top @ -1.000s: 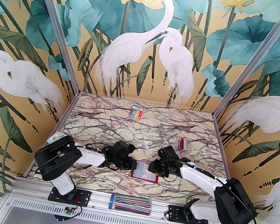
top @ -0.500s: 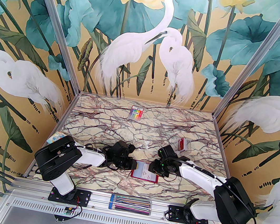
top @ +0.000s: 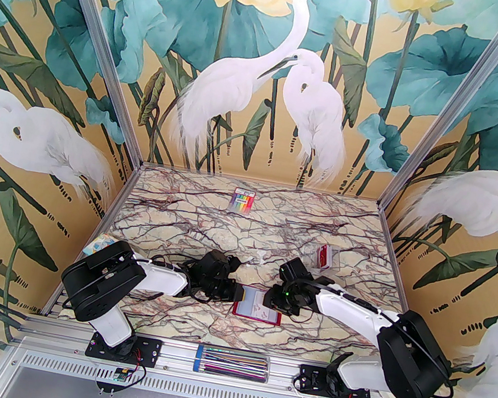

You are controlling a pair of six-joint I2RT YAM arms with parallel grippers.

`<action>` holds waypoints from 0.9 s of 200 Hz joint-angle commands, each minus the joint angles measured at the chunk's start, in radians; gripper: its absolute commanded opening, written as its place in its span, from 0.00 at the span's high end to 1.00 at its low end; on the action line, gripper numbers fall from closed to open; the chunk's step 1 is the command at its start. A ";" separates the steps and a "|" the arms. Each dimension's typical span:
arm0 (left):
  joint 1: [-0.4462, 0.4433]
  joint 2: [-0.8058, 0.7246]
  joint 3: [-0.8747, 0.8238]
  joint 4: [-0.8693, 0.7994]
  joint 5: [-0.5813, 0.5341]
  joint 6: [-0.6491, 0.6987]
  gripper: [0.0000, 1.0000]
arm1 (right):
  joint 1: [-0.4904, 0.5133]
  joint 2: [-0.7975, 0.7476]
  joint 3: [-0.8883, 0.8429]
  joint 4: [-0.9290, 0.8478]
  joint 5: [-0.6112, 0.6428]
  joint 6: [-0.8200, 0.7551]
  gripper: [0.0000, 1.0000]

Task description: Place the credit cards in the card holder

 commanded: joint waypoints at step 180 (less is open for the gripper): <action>-0.010 0.024 -0.002 -0.033 -0.020 0.017 0.79 | 0.061 0.059 0.070 -0.016 0.035 0.015 0.69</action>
